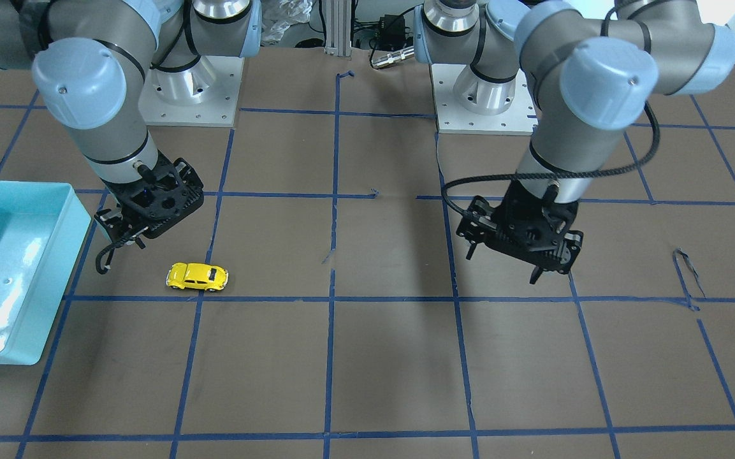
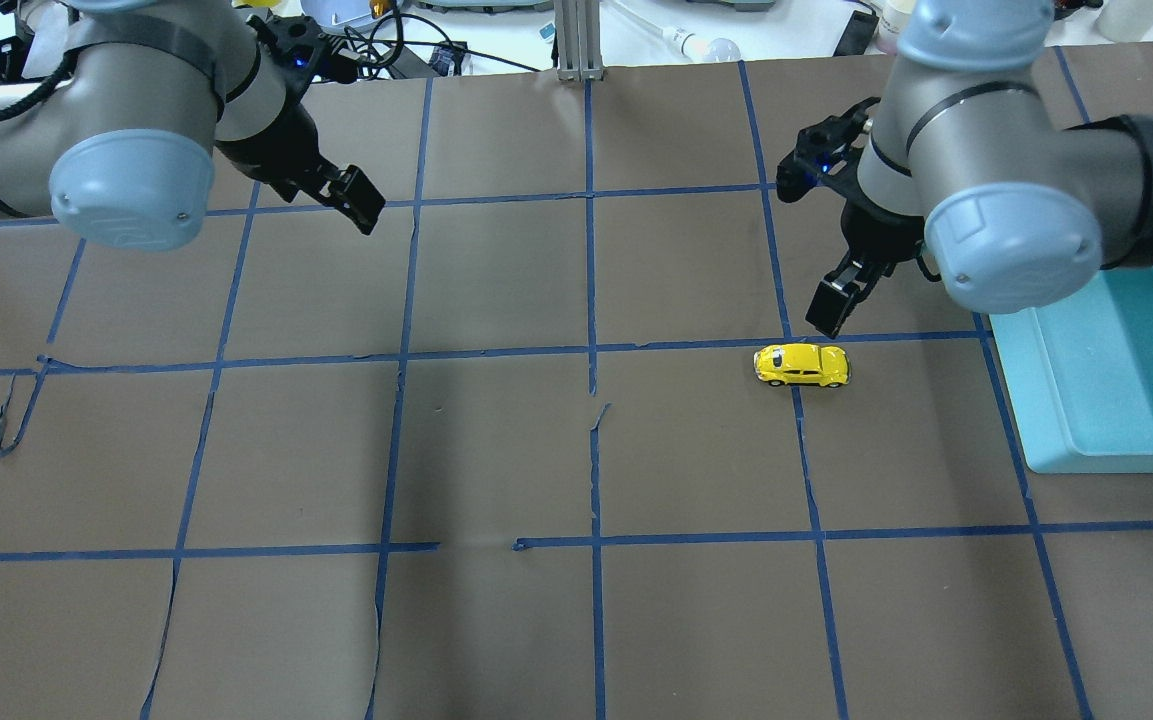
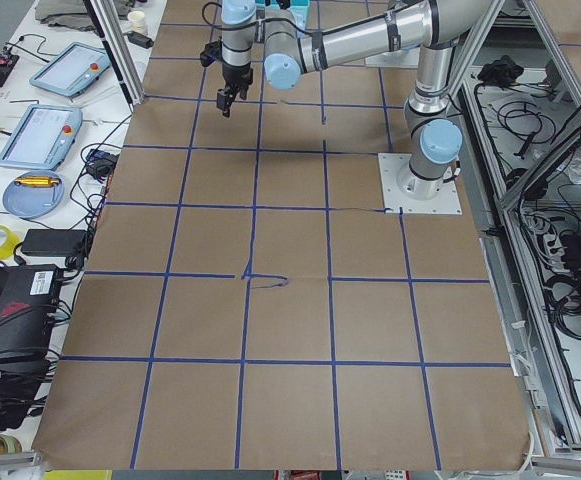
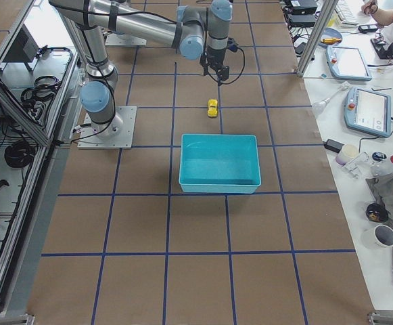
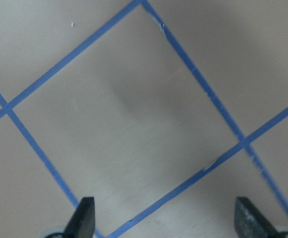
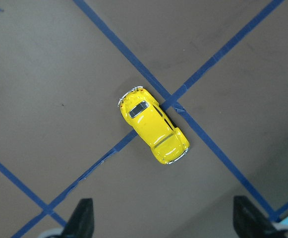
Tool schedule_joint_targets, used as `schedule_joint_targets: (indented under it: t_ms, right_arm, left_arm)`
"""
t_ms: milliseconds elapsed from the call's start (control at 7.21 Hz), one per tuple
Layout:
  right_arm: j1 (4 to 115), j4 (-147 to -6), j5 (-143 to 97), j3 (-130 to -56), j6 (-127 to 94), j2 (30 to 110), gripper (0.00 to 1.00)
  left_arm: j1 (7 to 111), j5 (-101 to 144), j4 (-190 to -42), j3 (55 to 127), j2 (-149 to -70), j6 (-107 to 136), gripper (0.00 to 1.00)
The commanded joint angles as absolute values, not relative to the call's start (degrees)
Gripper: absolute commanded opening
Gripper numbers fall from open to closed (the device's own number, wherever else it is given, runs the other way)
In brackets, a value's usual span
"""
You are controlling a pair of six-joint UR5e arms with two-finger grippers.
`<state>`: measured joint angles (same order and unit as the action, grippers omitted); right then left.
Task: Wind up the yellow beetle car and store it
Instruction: 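Move the right gripper over the rolled car while the left arm draws back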
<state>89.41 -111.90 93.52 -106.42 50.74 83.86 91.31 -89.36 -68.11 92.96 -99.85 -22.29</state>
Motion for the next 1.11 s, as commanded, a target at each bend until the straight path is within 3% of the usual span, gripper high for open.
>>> schedule_joint_targets:
  t_ms: [0,416,971]
  right_arm:
    - [89.47,-124.41,93.52,-113.09,67.61,81.31,1.00]
    - [89.39,-135.32,93.43,-114.08,85.14,74.81,1.00]
    - [89.38,-139.04,92.99,-113.73,86.92,69.09,1.00]
  left_arm:
    - [95.45,-90.26,-74.93,91.41,-95.81,-8.93,1.00]
    - [92.14,-89.83,-97.92,82.56,-94.13,-8.69,1.00]
    - [87.64,-89.47,-97.47,82.62,-91.94,-10.72,0.95]
